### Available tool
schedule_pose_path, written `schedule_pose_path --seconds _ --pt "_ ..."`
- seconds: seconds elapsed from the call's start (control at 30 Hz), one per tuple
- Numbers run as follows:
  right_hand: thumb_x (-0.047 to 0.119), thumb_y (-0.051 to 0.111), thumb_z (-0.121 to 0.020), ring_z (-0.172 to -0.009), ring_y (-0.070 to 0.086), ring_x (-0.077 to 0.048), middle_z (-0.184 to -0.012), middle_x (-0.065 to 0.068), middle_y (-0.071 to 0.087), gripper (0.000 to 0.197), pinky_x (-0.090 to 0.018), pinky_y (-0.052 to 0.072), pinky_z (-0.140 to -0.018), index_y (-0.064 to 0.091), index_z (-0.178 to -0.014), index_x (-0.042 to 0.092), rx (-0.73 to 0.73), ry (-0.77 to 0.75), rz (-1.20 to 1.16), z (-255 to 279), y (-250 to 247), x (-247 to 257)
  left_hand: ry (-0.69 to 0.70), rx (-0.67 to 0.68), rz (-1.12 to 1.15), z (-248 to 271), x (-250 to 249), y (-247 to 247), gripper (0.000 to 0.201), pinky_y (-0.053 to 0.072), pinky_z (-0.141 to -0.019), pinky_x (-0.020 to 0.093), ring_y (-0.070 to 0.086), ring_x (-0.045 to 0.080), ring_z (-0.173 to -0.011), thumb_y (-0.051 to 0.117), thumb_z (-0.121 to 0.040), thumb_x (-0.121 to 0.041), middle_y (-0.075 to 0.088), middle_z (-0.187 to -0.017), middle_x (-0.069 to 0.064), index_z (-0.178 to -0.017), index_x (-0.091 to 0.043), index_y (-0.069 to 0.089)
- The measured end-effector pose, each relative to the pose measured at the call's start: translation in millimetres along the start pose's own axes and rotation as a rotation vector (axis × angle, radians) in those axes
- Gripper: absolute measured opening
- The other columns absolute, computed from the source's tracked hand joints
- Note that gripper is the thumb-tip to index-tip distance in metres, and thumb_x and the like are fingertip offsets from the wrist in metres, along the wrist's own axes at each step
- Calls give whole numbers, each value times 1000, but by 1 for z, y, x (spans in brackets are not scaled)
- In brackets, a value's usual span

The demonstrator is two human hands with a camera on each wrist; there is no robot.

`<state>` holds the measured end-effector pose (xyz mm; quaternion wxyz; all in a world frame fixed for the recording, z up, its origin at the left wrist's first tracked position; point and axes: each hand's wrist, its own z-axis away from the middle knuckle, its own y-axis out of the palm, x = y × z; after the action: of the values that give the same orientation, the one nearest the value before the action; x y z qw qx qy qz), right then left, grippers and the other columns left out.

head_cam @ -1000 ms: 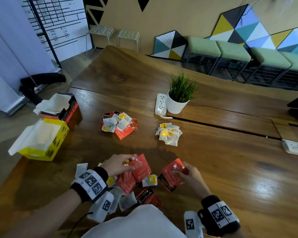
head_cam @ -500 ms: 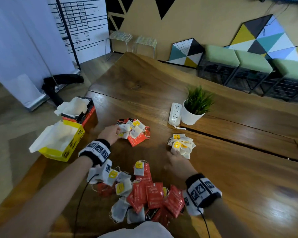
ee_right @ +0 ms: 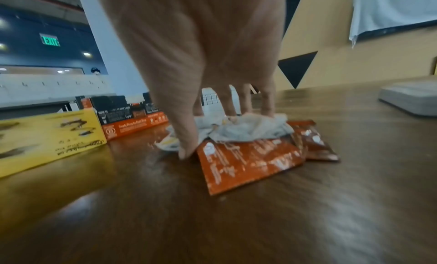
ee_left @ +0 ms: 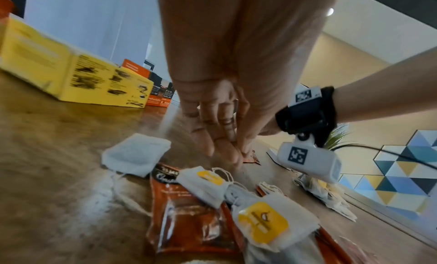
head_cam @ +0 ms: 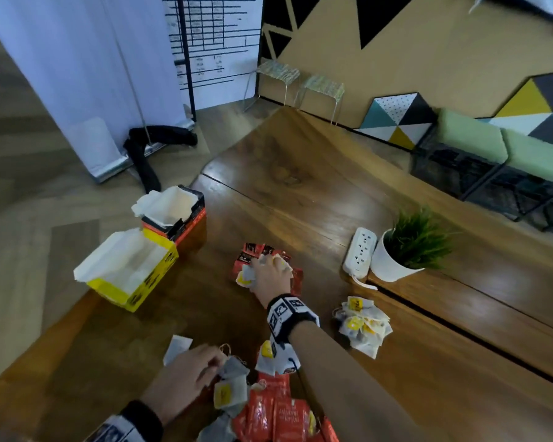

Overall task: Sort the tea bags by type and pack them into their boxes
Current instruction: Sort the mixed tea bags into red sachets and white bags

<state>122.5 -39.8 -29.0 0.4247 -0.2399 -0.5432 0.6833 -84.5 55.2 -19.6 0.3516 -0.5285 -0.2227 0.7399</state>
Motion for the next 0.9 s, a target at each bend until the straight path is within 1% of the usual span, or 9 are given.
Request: schedule_pose_path --seconds 0.17,0.27,0.37,0.43,0.5,0.57,0.7,0.77,0.9 --pt "4 52 -89 -125 36 -30 -129 -12 45 35 -43 39 -100 49 -122 12 -81 -26 -317 6 0 -17 45 -4 -45 -6 0 3 12 35 -81 12 43 -6 -91 38 -99 -29 45 -98 -20 -104 -29 49" --pt "1 53 -86 -107 50 -22 -115 -11 56 22 -30 45 -85 58 -106 8 -76 73 -551 5 -10 -29 101 20 -97 -22 -13 9 18 32 -84 11 38 -6 -94 39 -98 -28 36 -97 -24 -112 -29 49" --pt "-1 52 -85 -96 58 -20 -105 -10 62 19 -23 41 -73 62 -98 9 -144 198 -797 9 -20 -45 134 1 -102 -33 -29 12 21 36 -89 14 42 -1 -104 41 -97 -28 45 -109 -20 -116 -28 51" --pt "11 68 -79 -93 60 -15 -94 0 64 18 -22 43 -72 64 -97 14 -203 239 -873 18 -29 -60 162 -15 -95 -37 -38 15 21 38 -89 16 43 1 -104 40 -98 -29 49 -113 -15 -115 -27 51" --pt "24 81 -70 -85 59 -7 -87 9 62 32 -22 46 -72 64 -95 16 -251 270 -931 33 -40 -77 196 -5 -90 -38 -46 19 21 37 -89 17 43 2 -102 40 -98 -30 50 -112 -13 -114 -27 52" --pt "26 82 -69 -85 61 -13 -88 5 65 29 -25 48 -71 63 -90 18 -338 307 -936 56 -50 -97 215 29 -77 -36 -49 26 21 38 -90 17 43 2 -101 41 -98 -30 49 -111 -12 -115 -25 52" --pt "12 74 -76 -85 57 -18 -89 -6 65 18 -23 37 -66 62 -89 8 -510 328 -830 107 -55 -139 235 112 -96 -39 -47 30 21 37 -91 16 42 0 -100 42 -98 -26 44 -105 -15 -115 -23 53" --pt "7 70 -77 -88 55 -17 -97 -10 66 21 -19 31 -67 62 -96 3 -488 379 -747 126 -47 -153 197 93 -69 -59 -45 20 19 40 -95 19 48 3 -104 45 -96 -20 51 -109 -12 -111 -23 56" --pt "11 66 -81 -114 52 -28 -122 -12 59 40 -23 33 -78 55 -120 9 -152 429 -653 145 -16 -164 136 -58 -176 -129 -51 -13 24 45 -96 29 54 15 -109 45 -94 -10 52 -126 2 -116 -15 56"
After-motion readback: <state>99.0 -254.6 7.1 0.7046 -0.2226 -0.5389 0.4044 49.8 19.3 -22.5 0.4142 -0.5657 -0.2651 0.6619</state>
